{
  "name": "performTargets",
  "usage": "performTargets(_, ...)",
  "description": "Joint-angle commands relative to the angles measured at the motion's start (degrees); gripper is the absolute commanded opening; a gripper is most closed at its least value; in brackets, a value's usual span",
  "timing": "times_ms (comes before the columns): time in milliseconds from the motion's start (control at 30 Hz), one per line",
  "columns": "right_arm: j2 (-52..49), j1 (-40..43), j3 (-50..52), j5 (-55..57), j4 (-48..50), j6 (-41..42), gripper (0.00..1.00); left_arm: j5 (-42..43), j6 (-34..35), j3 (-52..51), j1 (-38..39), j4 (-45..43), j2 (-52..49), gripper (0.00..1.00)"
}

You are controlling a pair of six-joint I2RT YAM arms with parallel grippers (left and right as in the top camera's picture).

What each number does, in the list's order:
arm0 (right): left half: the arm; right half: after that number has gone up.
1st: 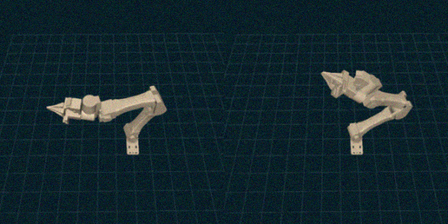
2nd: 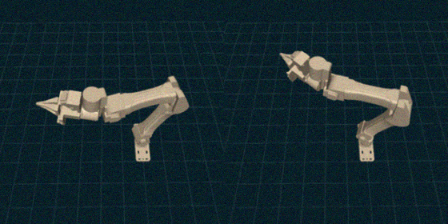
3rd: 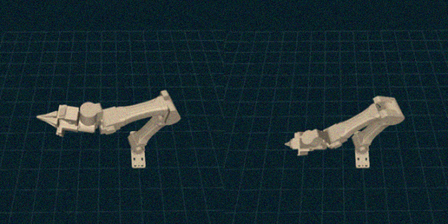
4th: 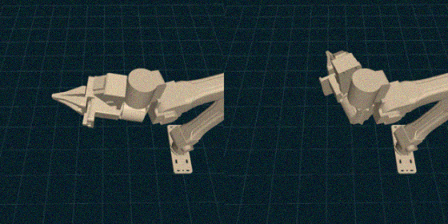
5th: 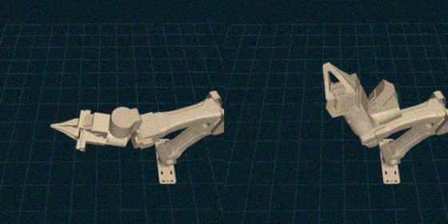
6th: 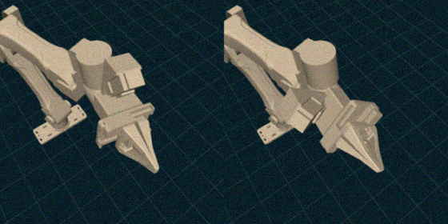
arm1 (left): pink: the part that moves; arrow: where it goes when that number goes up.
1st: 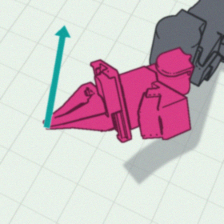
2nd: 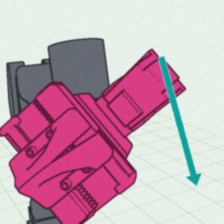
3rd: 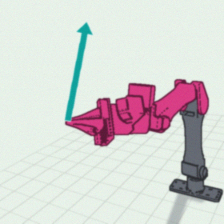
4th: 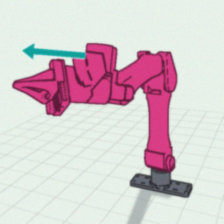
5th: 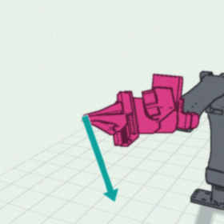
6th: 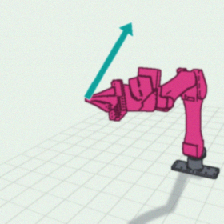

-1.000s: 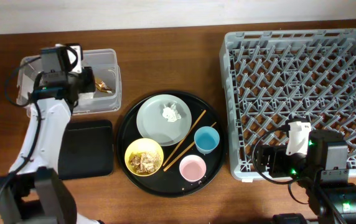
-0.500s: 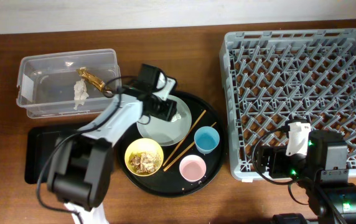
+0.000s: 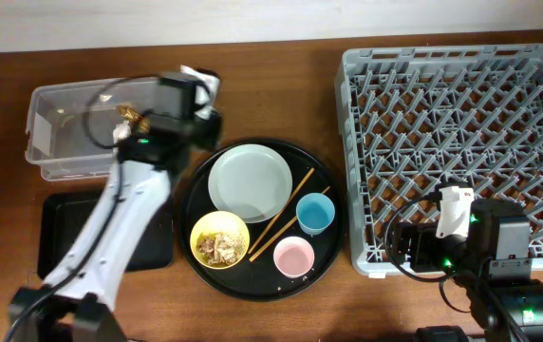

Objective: Sort waste into correct bins and load items into the dishwasher rack
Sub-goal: 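Grasp the white tissue with left gripper and drop it in clear bin, then grasp the yellow bowl with left gripper and tip scraps onto black tray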

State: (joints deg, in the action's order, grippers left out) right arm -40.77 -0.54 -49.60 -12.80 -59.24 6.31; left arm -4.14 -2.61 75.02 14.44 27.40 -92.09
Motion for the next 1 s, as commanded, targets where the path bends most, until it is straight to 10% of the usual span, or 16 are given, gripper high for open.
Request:
performTargets(0, 0.2, -0.2, -0.6, -0.3, 0.0, 0.4, 0.99, -2.6, 1.5, -0.1, -10.5, 0.0, -1.7, 0.00)
performTargets(67, 0.2, -0.2, -0.6, -0.3, 0.0, 0.4, 0.99, -2.1, 1.9, -0.1, -17.4, -0.8, -5.1, 0.06)
performTargets(167, 0.2, -0.2, -0.6, -0.3, 0.0, 0.4, 0.99, -2.1, 1.9, 0.0, -20.5, -1.2, -6.6, 0.56)
performTargets(500, 0.2, -0.2, -0.6, -0.3, 0.0, 0.4, 0.98, 16.0, 5.4, -0.3, -6.1, 29.6, 6.1, 0.63)
performTargets(733, 0.2, -0.2, -0.6, -0.3, -0.7, 0.4, 0.99, 16.4, 20.0, -11.0, 10.8, 27.2, 2.3, 0.62)
performTargets(967, 0.2, -0.2, -0.6, -0.3, -0.8, 0.4, 0.99, 15.2, 20.0, -14.3, 16.0, 22.3, -7.5, 0.53)
